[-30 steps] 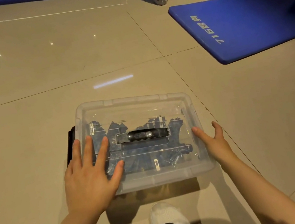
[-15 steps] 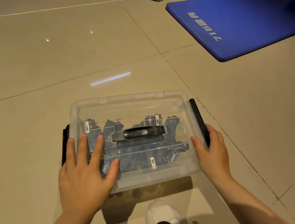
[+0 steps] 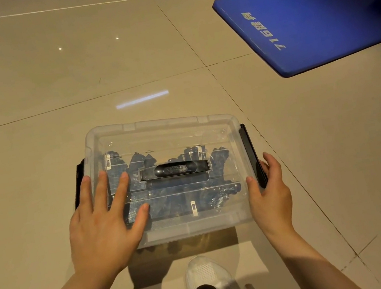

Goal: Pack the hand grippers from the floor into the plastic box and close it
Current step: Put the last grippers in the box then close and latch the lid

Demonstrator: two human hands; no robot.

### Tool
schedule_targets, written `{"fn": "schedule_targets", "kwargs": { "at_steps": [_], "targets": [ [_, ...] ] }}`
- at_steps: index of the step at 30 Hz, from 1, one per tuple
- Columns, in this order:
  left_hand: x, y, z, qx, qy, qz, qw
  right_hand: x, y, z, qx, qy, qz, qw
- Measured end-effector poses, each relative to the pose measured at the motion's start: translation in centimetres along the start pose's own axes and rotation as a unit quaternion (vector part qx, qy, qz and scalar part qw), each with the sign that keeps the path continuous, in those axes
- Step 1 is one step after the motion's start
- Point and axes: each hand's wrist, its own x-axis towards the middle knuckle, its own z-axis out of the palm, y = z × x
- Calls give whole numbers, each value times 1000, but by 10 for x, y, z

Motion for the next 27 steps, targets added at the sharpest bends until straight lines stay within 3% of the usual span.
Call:
{"fn": "schedule_targets", "kwargs": {
  "at_steps": [3, 5, 9, 11, 12, 17, 21, 27],
  "targets": [
    [0, 0, 0, -47, 26, -25, 998, 7, -4, 4, -136, -4, -119, 983],
    [1, -3, -1, -137, 66, -103, 983, 12, -10, 11, -207, -43, -193, 958],
    [8, -16, -2, -350, 44, -291, 889, 18, -12, 13, -290, -149, -244, 913],
    [10, -19, 1, -419, 27, -333, 844, 19, -10, 10, -323, -178, -260, 892],
    [10, -19, 1, -428, 21, -338, 838, 19, -10, 10, -335, -187, -265, 885],
    [10, -20, 1, -394, 34, -320, 861, 18, -10, 10, -344, -193, -270, 878],
    [7, -18, -2, -301, 103, -261, 911, 19, -11, 10, -338, -181, -270, 883],
    [6, -12, -9, -310, 119, -242, 912, 18, -13, 11, -324, -160, -265, 894]
  ]
}}
